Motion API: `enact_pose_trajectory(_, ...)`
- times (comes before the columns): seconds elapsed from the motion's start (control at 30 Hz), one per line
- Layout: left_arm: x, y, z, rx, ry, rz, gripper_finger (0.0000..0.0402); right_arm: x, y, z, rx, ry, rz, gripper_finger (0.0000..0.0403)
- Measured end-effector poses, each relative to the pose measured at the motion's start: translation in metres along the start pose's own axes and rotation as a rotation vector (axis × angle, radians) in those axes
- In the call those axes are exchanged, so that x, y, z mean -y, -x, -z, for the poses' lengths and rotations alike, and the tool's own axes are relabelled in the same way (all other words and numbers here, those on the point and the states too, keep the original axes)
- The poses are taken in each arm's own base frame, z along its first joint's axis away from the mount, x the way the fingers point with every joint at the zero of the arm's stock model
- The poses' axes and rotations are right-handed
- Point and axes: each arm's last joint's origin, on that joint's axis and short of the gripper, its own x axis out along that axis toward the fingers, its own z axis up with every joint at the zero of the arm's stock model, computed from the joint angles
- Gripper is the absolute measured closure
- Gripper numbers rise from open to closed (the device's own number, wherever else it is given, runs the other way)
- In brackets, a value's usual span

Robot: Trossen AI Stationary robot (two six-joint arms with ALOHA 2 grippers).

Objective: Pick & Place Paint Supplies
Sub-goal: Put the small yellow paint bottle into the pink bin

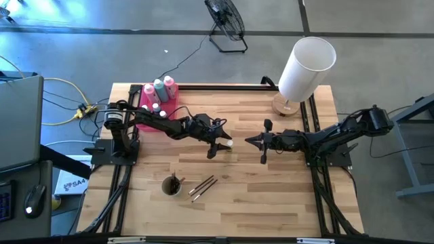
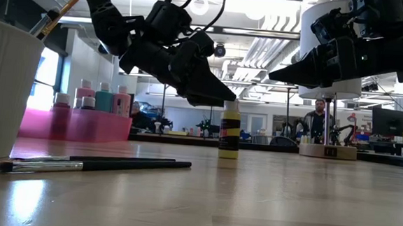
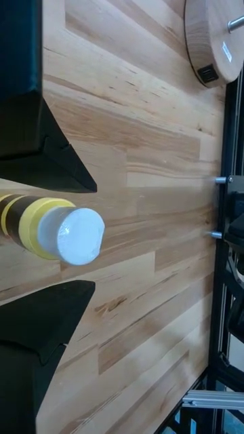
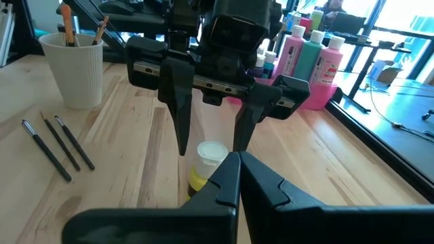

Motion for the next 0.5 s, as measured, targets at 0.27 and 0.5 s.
enact_pose_trajectory(0.27,0.0000,0.0000,-0.0005,0.005,-0.002,0.000,0.0183,0.0000,0.0000,0.0000,0.000,0.000,0.000,0.0401)
enact_pose_trajectory(0.5,0.0073,-0.0025,-0.0016,0.012,-0.053,-0.058,0.0183,-0.0001,0.0000,0.0001,-0.001,0.000,0.001,0.0401)
